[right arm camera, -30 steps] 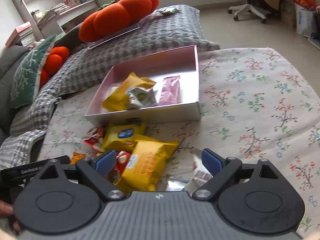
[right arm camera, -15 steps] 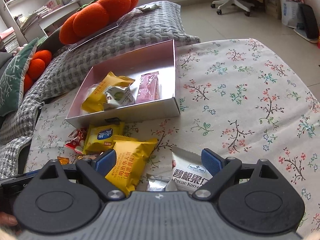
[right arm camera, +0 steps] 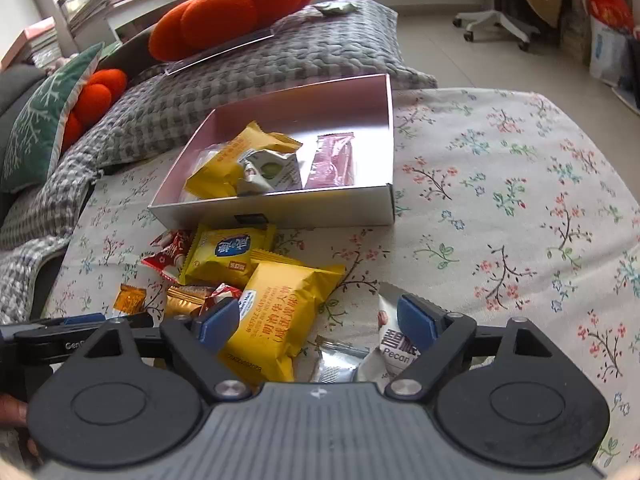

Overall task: Organize snacks
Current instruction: 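Grasp orange-white packet with left gripper while right gripper grasps yellow cake pack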

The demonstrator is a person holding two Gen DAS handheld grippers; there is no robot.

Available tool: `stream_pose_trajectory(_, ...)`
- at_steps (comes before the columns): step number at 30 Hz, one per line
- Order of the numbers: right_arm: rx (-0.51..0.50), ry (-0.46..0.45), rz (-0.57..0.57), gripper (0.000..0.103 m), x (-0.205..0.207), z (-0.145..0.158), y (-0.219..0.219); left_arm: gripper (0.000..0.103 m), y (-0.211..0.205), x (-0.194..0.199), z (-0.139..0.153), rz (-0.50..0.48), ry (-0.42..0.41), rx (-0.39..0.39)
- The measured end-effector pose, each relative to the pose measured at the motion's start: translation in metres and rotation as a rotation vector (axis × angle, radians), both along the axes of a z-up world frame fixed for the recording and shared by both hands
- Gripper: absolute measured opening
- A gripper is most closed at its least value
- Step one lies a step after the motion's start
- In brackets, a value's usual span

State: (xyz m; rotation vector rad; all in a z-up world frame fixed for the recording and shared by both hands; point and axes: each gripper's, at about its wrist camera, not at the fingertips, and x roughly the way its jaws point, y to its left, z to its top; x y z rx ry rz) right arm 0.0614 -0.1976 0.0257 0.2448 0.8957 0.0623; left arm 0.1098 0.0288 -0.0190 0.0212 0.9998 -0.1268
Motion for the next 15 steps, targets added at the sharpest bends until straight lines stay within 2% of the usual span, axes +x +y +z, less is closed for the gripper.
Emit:
stream_pose_trajectory(8,-0.016,-0.035,0.063,0.073,0.001,0.003,0.014,0.042,-0.002,0.001,-0.002,-0.017,-0.008,0.028)
stream_pose_trajectory(13,-0.042,-0.021,0.087,0.065,0.006,-0.003,0.023,0.039,-0.001,0.001,-0.002,-0.022,-0.013,0.029)
stream_pose_trajectory(15,-0.035,-0.016,0.079,0.065,0.008,-0.004,0.022,0.039,-0.001,0.001,-0.003,-0.026,-0.017,0.033)
